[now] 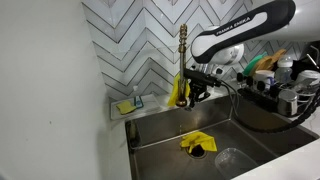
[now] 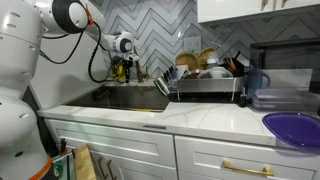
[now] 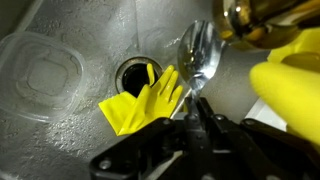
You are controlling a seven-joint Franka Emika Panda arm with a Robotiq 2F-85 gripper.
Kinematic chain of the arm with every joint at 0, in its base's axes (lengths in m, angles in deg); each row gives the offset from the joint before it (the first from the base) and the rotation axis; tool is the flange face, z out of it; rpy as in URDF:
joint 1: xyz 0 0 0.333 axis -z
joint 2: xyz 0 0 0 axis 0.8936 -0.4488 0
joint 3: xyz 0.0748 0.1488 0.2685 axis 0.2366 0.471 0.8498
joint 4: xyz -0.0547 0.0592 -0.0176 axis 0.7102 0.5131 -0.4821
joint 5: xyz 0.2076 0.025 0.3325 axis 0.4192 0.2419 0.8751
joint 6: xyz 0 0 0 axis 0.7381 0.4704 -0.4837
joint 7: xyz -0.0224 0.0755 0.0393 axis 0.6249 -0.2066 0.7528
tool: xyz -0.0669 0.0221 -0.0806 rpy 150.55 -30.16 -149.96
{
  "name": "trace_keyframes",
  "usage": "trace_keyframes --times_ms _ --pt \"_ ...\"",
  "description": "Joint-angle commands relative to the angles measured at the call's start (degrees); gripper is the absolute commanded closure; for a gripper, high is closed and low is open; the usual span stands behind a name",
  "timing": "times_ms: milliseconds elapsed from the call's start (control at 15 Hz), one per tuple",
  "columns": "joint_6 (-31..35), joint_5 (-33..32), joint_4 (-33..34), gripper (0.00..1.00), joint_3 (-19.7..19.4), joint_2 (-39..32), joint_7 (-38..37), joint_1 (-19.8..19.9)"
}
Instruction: Put the silver spoon under the running faucet then place it back on the counter.
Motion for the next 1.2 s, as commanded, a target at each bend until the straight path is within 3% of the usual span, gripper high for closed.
trace_keyframes --times_ms 0,1133 --pt "-0.2 1.7 1.2 0.98 -0.7 -1.3 -1.0 -1.2" --pt "-0.8 4.6 3.3 0.98 -0.6 -3.1 -0.6 -1.5"
